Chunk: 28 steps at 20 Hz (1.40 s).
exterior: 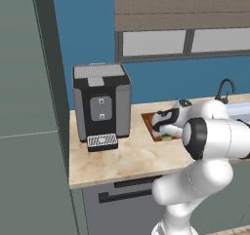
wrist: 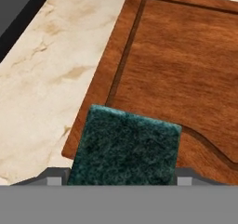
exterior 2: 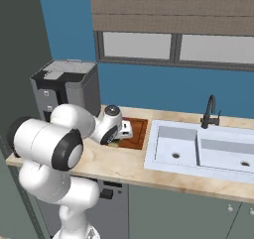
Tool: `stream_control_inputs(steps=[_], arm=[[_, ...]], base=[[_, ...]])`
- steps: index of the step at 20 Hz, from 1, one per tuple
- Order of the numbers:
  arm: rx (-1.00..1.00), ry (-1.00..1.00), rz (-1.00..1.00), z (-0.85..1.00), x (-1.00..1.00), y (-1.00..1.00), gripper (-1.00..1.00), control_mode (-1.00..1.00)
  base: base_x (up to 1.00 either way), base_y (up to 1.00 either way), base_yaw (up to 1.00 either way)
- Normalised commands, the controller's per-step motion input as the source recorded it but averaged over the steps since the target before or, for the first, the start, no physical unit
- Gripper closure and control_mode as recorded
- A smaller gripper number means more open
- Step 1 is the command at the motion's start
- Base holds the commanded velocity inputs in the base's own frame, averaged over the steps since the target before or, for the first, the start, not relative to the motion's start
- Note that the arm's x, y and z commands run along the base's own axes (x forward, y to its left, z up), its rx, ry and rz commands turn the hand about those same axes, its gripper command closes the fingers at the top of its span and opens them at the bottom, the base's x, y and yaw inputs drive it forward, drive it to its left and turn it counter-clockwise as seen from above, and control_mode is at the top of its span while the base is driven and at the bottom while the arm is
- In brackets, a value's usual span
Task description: Pick up the sponge from the counter and clean the cutting board by briefly scrubbing or pressing down on the cutting board. Once finished, release the sponge.
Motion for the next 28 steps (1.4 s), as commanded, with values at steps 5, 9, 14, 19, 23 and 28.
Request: stream_control_inputs(steps=[5, 9, 14, 19, 23, 28], arm=[[0.00, -0.06, 0.03, -0.17, 0.00, 0.00, 1.00, -1.00], [0.00, -0.06, 0.03, -0.09, 0.00, 0.00, 1.00, -1.00], [0.00, -0.04, 0.04, 0.00, 0.04, 0.00, 1.00, -1.00], [0.00, -0.03, 0.04, 0.00, 0.10, -0.01, 1.00, -1.00], [0.00, -0.04, 0.03, 0.00, 0.16, -0.05, 1.00, -1.00], [0.00, -0.01, 0.02, 0.00, 0.12, -0.03, 1.00, -1.00]], base=[[0.00, 0.00, 0.00], [0.00, 0.00, 0.00], [0.00, 0.00, 0.00], [0.00, 0.00, 0.00], [0.00, 0.00, 0.00], [0.00, 0.00, 0.00]])
